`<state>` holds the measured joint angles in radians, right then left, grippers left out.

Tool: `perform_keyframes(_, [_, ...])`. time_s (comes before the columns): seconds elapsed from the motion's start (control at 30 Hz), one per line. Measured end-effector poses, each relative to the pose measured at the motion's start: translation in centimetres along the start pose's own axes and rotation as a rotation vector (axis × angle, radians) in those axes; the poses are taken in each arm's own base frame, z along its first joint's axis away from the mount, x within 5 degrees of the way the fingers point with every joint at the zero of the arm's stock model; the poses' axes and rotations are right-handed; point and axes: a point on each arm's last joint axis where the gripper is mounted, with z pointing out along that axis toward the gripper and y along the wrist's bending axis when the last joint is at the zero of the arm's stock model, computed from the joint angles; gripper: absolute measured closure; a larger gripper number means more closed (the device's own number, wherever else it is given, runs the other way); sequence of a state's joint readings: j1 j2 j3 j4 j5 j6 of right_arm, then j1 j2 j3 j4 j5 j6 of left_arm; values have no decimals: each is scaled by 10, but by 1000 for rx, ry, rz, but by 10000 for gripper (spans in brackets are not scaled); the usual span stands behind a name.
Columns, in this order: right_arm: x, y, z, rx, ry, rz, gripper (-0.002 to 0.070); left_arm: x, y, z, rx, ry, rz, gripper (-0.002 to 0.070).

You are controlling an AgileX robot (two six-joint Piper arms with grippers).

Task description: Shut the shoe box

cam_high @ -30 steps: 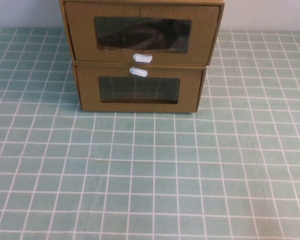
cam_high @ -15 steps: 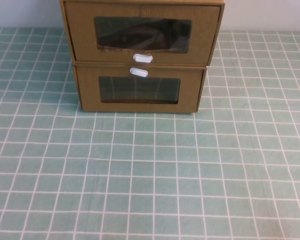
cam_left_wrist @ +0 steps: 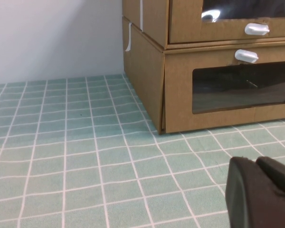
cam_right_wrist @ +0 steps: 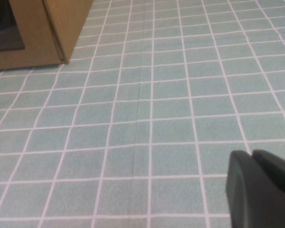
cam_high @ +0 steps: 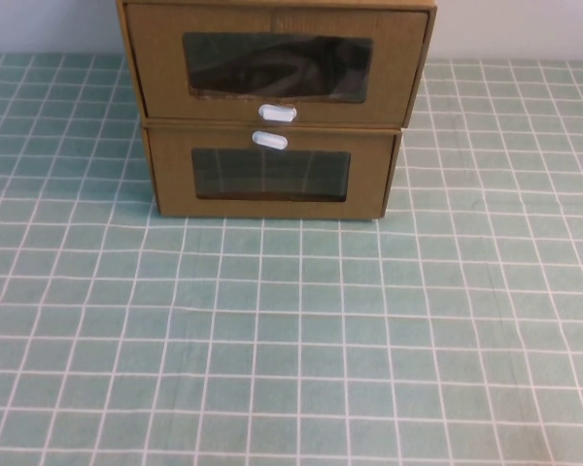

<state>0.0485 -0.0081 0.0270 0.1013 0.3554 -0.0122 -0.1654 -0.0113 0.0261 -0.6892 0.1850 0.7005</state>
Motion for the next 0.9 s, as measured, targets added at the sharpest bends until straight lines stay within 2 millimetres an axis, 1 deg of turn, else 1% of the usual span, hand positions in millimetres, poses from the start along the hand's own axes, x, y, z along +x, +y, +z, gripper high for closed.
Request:
perform_keyframes(0.13, [0,0,0,0,0,0,687,0,1,0,-11,-1,35,680])
perform_keyframes(0.23, [0,0,0,0,0,0,687,2,5,0,-59,20,57,680])
perform_keyframes(0.37, [0,0,0,0,0,0,687,9,11,-1,-148,102,41,680])
perform_keyframes(0.5, [0,0,0,0,0,-2,687,19,12,-3,-164,213,39,680])
perform_keyframes(0.9, [0,0,0,0,1,-2,687,20,13,-3,-168,225,36,680])
